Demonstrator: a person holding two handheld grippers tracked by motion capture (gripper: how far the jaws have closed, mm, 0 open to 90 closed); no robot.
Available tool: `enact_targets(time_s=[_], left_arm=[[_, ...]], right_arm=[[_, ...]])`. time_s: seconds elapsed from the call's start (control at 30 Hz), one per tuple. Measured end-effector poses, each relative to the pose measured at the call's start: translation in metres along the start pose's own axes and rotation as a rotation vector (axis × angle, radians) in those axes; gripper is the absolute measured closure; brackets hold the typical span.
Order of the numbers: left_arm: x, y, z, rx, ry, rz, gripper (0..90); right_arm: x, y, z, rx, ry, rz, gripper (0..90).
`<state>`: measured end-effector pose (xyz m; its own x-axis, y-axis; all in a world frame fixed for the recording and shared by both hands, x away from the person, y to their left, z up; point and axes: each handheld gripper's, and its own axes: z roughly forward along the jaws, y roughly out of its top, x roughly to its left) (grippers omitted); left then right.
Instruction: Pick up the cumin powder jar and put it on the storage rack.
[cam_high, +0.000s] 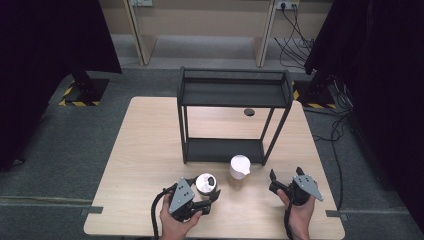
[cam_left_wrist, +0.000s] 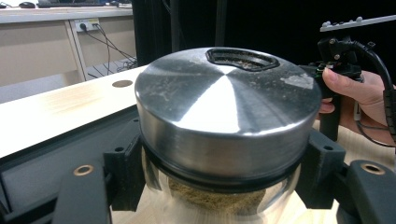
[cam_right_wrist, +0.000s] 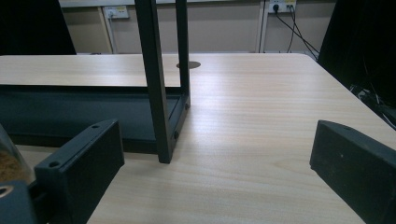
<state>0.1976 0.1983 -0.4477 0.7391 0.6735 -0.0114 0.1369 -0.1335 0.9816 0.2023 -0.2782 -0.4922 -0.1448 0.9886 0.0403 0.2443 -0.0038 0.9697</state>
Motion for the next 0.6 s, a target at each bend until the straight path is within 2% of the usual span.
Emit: enact_targets(time_s=[0.23, 0.37, 0.6], left_arm=[[-0.002, 0.005, -0.003, 0.009, 0.020, 0.024, 30.8], [-0.002, 0.008, -0.003, 0.009, 0.024, 0.029, 30.8], [0.003, 0.019, -0.006, -0.024, 0.037, 0.032, 30.8]], right_arm=[[0.001, 0.000, 0.000, 0.000, 0.001, -0.020, 3.1], [0.001, 0.000, 0.000, 0.000, 0.000, -0.012, 3.1], [0.002, -0.001, 0.000, -0.003, -0.004, -0.020, 3.1]])
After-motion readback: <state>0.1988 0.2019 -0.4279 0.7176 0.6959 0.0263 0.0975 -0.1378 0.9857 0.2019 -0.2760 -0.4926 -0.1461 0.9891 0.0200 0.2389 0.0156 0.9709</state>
